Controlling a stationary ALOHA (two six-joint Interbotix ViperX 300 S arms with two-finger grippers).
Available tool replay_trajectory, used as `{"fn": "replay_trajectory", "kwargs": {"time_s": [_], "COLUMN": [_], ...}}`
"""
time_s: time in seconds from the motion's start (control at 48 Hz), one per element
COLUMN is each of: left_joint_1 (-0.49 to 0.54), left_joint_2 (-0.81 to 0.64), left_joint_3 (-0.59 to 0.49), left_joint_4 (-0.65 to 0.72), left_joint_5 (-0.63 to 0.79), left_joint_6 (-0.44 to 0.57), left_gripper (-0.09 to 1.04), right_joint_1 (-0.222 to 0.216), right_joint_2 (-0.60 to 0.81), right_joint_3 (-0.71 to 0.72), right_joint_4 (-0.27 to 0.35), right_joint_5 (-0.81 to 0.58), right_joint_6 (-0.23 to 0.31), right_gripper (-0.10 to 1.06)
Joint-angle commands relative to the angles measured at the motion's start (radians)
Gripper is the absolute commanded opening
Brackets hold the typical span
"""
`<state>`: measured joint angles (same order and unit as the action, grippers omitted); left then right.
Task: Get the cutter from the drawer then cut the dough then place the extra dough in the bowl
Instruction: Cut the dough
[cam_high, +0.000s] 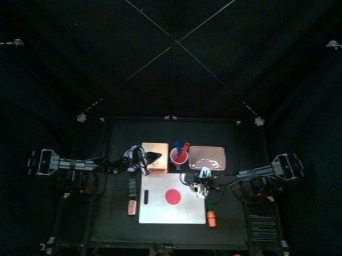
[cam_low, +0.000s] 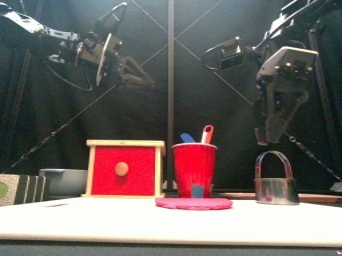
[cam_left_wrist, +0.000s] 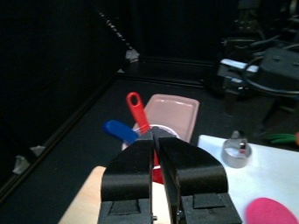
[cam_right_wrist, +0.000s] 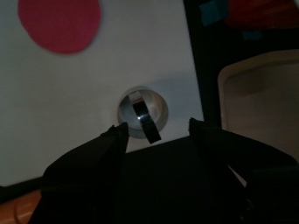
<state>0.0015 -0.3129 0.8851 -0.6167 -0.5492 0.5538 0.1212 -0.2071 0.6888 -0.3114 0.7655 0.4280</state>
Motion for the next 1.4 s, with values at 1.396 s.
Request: {"fn": "replay_trajectory", "kwargs": {"time_s": [1.396], "left_joint_1": [-0.021], "left_joint_2": [-0.103], "left_joint_3": [0.202], "left_joint_4": [-0.043], "left_joint_5": [-0.078], "left_joint_6": [-0.084], "left_gripper": [0.44], "right_joint_1": [0.046], "right_joint_2": [0.459], "right_joint_3": [-0.623], "right_joint_4": [0.126], "right_joint_5": [0.186], "right_joint_6": [-0.129], "right_gripper": [0.50]}}
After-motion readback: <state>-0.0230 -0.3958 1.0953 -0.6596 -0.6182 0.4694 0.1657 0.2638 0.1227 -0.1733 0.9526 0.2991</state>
